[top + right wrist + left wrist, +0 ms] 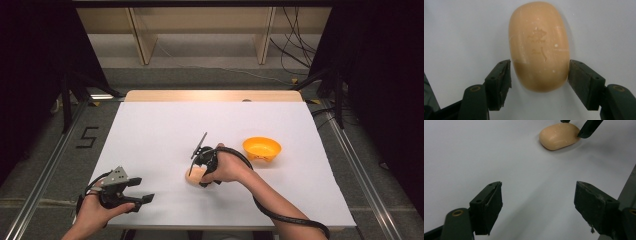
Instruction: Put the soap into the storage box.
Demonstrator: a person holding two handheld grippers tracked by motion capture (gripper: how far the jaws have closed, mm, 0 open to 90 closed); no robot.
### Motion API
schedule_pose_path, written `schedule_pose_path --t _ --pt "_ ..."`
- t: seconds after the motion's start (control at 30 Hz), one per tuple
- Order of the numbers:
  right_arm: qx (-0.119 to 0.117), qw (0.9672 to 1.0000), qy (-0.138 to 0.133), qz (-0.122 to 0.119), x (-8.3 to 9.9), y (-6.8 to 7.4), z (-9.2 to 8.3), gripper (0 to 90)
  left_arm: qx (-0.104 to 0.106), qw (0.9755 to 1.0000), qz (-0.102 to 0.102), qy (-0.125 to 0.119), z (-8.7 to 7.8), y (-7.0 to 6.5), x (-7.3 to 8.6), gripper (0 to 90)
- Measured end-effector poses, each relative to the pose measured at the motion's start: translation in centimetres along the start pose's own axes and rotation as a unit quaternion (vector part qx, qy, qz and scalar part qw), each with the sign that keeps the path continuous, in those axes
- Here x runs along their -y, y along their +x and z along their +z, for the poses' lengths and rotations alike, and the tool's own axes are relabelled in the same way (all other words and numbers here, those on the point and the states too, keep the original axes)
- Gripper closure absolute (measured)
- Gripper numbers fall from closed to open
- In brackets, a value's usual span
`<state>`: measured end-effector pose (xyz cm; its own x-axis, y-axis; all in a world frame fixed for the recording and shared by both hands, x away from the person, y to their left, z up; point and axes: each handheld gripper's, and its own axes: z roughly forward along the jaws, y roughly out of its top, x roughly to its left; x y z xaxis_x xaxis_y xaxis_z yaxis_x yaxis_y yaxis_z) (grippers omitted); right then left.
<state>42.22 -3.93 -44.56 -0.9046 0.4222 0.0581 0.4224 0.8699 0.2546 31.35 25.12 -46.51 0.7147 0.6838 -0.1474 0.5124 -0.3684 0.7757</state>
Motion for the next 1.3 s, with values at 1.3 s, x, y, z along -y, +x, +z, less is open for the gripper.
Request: schedule_pose_path --t 1.3 --pt "-0.002 0.9985 0.031 -0.045 -3.0 -0.2 2.6 31.9 0.000 0.9999 0.014 0.007 -0.1 0.3 0.0 22.3"
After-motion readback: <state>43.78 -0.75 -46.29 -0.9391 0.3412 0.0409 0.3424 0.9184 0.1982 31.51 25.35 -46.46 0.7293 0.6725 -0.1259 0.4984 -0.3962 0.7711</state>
